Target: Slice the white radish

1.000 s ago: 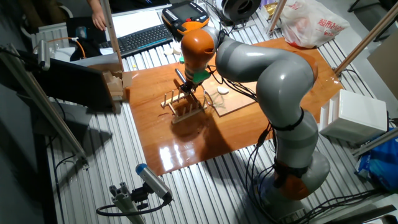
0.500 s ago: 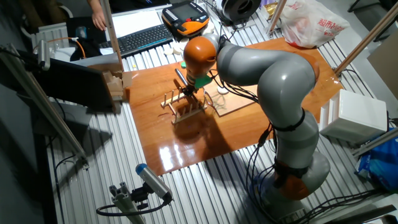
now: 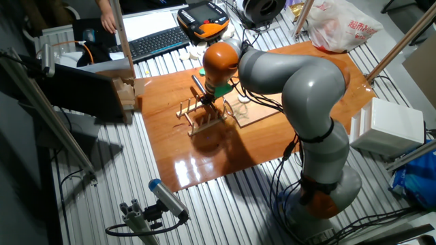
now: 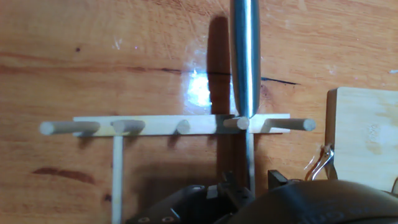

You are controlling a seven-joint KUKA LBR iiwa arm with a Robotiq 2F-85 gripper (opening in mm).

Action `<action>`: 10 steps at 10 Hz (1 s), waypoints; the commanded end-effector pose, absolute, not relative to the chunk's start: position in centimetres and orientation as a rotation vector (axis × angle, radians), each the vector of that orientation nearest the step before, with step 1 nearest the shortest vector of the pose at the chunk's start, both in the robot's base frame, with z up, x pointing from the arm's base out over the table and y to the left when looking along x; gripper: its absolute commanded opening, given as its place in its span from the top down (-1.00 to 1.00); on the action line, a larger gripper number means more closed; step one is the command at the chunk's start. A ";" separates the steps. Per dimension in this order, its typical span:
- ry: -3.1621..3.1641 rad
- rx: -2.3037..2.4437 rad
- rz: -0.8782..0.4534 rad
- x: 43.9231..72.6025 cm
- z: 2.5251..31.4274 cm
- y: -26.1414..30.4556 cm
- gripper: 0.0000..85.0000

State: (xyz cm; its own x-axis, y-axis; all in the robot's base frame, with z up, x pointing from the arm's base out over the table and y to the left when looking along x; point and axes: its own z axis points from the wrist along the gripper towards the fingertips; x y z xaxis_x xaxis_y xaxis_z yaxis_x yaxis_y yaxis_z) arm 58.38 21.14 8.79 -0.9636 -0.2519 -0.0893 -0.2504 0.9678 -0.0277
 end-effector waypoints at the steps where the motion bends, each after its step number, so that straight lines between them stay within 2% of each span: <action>1: 3.025 -0.393 -0.025 58.3 8.8 21.2 1.00; 3: 3.047 -0.400 -0.016 58.3 9.0 21.2 1.00; 5: 3.093 -0.363 0.060 58.5 10.7 21.4 1.00; 7: 3.110 -0.256 0.149 58.5 13.1 22.1 1.00; 10: 3.128 -0.143 0.199 57.8 18.0 22.7 1.00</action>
State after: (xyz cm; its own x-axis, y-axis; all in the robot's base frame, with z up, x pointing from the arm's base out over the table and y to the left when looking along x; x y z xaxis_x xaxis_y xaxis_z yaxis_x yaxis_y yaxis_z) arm 57.79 22.66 15.91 -0.9958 -0.0908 -0.0115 -0.0915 0.9887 0.1187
